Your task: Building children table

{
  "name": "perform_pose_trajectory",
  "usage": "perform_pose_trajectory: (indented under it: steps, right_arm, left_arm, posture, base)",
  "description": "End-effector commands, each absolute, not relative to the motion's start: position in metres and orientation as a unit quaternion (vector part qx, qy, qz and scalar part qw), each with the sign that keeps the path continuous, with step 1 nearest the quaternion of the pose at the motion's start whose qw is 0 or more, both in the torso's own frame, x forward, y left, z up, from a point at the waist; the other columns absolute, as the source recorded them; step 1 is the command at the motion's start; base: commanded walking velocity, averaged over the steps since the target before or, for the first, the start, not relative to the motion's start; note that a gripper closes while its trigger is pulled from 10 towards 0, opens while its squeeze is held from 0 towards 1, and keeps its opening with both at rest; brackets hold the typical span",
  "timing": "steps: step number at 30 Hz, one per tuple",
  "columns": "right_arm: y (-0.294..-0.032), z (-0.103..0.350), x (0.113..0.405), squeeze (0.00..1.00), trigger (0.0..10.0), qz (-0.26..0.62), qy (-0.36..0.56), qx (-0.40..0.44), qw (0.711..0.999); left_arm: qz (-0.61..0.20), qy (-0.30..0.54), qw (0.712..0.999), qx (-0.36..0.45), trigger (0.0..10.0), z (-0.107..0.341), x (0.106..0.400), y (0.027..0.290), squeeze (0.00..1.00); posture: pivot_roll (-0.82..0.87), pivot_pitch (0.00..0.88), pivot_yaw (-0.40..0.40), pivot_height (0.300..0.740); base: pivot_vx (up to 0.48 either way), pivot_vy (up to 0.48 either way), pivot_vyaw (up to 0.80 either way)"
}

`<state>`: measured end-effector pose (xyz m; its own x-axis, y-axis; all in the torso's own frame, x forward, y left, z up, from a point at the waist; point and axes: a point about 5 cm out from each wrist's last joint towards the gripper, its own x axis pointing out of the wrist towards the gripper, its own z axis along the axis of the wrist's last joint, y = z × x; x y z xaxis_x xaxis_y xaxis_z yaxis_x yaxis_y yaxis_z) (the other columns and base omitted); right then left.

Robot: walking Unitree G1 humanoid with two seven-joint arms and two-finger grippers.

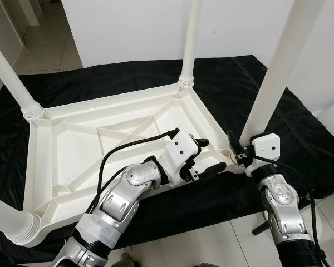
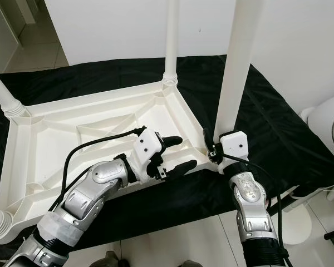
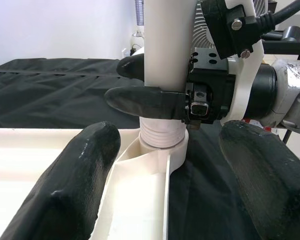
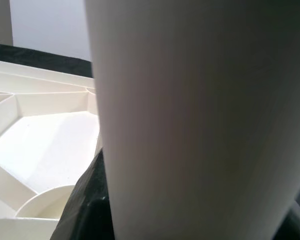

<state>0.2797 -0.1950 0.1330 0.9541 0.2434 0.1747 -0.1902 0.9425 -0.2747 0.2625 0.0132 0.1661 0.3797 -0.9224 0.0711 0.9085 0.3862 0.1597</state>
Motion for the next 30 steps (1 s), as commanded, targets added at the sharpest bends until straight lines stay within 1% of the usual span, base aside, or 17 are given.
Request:
perform_pose_trajectory:
  steps: [1,2,7,10,14,17,24,30]
  right_arm:
    - [-0.196,0.102,0.273,0.0,10.0,0.121,-0.029,-0.106,0.987]
    - [-0.199,0.1,0.274,0.0,10.0,0.108,-0.028,-0.079,0.991]
    - [-0.2,0.096,0.276,0.0,10.0,0.093,-0.017,-0.047,0.994]
    - [-0.2,0.087,0.278,0.0,10.0,0.072,0.016,-0.022,0.997]
    - [-0.2,0.087,0.28,0.0,10.0,0.066,0.024,-0.008,0.997]
    - [-0.201,0.089,0.285,0.0,10.0,0.057,0.035,0.021,0.998]
    - [-0.2,0.099,0.292,0.0,10.0,0.057,0.035,0.026,0.997]
    - [-0.207,0.1,0.298,0.0,10.0,0.024,0.077,0.067,0.994]
  left_arm:
    - [-0.566,-0.078,0.819,0.057,10.0,0.17,0.263,0.013,0.0]
    - [-0.567,-0.08,0.818,0.058,10.0,0.171,0.264,0.013,0.0]
    - [-0.567,-0.082,0.818,0.059,10.0,0.173,0.264,0.013,0.0]
    - [-0.566,-0.083,0.818,0.058,10.0,0.173,0.264,0.012,0.0]
    - [-0.566,-0.083,0.818,0.058,10.0,0.173,0.264,0.012,0.0]
    - [-0.566,-0.085,0.818,0.057,10.0,0.174,0.264,0.011,0.0]
    - [-0.565,-0.086,0.819,0.058,10.0,0.174,0.265,0.011,0.0]
    - [-0.566,-0.087,0.818,0.057,10.0,0.175,0.264,0.01,0.0]
  posture:
    - [0.0,0.038,0.049,0.74]
    - [0.0,0.036,0.05,0.74]
    - [0.0,0.035,0.05,0.74]
    - [0.0,0.035,0.047,0.74]
    - [0.0,0.033,0.046,0.74]
    - [0.0,0.032,0.044,0.74]
    - [0.0,0.029,0.043,0.74]
    - [0.0,0.025,0.037,0.74]
  base:
    - [0.0,0.0,0.0]
    - [0.0,0.0,0.0]
    - [0.0,0.0,0.0]
    - [0.0,0.0,0.0]
    - [0.0,0.0,0.0]
    - [0.0,0.0,0.0]
    - [0.0,0.0,0.0]
    - [0.0,0.0,0.0]
